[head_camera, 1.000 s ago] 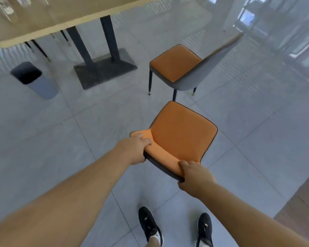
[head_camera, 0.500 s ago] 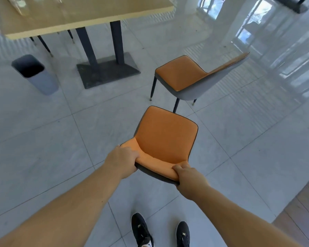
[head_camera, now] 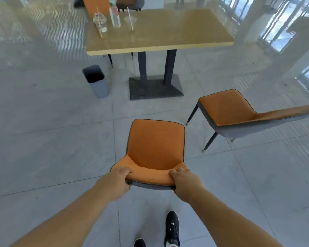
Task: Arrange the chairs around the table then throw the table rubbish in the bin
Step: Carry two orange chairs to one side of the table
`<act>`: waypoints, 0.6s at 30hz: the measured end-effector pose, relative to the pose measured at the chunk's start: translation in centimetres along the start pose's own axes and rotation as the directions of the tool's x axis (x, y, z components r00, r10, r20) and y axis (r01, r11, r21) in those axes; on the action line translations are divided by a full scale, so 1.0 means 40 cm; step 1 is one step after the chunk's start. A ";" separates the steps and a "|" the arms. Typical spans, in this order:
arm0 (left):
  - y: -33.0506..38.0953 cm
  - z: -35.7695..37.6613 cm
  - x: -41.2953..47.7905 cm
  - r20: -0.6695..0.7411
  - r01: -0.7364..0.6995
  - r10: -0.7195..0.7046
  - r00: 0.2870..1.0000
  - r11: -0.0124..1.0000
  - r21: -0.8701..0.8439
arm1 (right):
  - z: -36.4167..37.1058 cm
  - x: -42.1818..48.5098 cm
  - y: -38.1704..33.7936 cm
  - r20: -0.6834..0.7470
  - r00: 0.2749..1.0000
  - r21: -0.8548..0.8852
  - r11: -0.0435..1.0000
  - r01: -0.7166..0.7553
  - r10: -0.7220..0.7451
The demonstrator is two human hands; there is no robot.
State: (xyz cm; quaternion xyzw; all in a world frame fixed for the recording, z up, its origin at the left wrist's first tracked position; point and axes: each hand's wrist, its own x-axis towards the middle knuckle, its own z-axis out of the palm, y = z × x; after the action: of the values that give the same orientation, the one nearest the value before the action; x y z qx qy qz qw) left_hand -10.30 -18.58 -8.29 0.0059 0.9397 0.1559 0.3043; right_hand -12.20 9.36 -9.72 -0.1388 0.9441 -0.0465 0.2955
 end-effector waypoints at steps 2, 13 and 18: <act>0.010 -0.009 0.026 -0.010 0.027 -0.027 1.000 0.998 -0.064 | -0.036 0.049 0.026 0.008 0.999 -0.020 0.999 0.038 -0.037; 0.129 -0.109 0.288 -0.138 0.182 -0.194 0.971 0.979 -0.093 | -0.235 0.332 0.190 -0.069 0.989 -0.036 0.991 0.131 -0.133; 0.112 -0.233 0.441 -0.117 0.165 -0.173 0.978 0.984 -0.072 | -0.342 0.495 0.208 -0.076 0.987 -0.056 0.989 0.136 -0.140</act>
State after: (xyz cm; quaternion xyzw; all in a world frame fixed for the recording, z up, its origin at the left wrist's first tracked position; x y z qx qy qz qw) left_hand -30.41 -15.13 -9.87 -0.0930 0.9485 0.1588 0.2578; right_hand -37.55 11.67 -10.70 -0.2092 0.9441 -0.0483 0.2502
